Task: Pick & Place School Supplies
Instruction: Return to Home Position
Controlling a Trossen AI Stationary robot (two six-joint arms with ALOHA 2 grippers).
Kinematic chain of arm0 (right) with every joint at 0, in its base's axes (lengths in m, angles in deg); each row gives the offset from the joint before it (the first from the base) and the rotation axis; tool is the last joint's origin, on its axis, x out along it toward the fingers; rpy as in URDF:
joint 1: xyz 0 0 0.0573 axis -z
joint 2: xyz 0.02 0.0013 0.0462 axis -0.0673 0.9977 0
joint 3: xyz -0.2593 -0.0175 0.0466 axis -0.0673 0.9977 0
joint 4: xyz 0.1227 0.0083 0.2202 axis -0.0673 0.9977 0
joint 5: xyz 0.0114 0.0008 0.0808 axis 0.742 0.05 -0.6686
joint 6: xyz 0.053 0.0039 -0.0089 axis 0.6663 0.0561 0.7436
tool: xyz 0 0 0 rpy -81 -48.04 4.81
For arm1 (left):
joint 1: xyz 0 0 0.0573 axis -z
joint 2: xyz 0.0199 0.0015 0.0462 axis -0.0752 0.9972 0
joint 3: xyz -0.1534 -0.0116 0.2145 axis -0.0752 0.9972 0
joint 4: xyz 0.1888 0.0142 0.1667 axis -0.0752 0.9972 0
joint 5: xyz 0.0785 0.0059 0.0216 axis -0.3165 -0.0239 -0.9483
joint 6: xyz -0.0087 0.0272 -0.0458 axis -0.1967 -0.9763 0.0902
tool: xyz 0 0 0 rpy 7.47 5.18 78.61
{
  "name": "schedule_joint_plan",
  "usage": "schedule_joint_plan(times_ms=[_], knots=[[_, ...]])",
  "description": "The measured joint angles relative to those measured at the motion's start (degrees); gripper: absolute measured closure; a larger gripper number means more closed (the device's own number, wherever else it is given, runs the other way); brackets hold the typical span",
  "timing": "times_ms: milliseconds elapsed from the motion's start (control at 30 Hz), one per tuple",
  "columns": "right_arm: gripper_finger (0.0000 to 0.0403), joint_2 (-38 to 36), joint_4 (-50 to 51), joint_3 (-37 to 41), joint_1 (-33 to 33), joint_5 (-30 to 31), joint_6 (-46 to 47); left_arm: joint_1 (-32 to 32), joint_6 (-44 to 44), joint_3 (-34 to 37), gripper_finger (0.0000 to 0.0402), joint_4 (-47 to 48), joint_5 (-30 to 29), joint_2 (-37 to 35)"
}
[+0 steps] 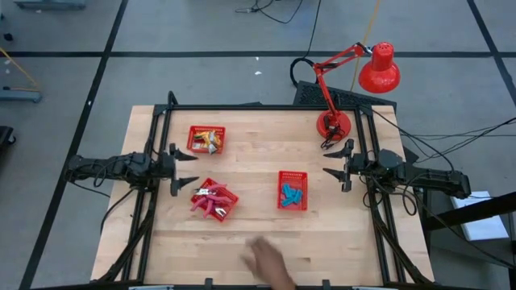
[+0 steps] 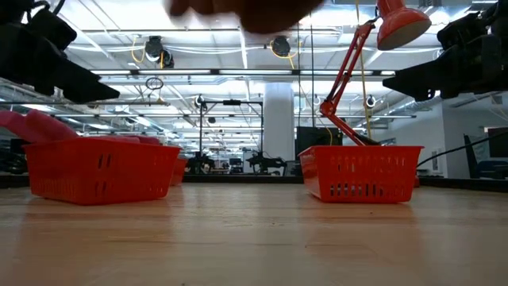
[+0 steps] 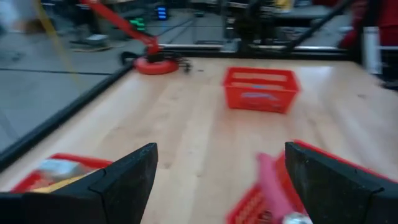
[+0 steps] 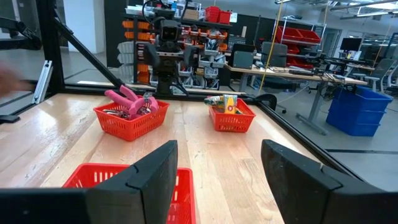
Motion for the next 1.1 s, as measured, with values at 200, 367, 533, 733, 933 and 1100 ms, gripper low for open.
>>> schedule_joint_plan(times_ms=[200,367,533,733,933,1100], knots=[[0.0181,0.0,0.0,0.0,0.0,0.0,0.0,0.0,0.0,0.0,0.0050,0.0,11.3,0.0],[0.0181,0.0,0.0,0.0,0.0,0.0,0.0,0.0,-2.2,0.0,0.0050,0.0,14.9,0.0],[0.0181,0.0,0.0,0.0,0.0,0.0,0.0,0.0,-2.0,0.0,0.0050,0.0,14.9,0.0],[0.0181,0.0,0.0,0.0,0.0,0.0,0.0,0.0,-1.1,0.0,0.0050,0.0,14.5,0.0],[0.0181,0.0,0.0,0.0,0.0,0.0,0.0,0.0,-1.0,0.0,0.0050,0.0,14.4,0.0],[0.0181,0.0,0.0,0.0,0.0,0.0,0.0,0.0,-1.0,0.0,0.0050,0.0,14.4,0.0]])
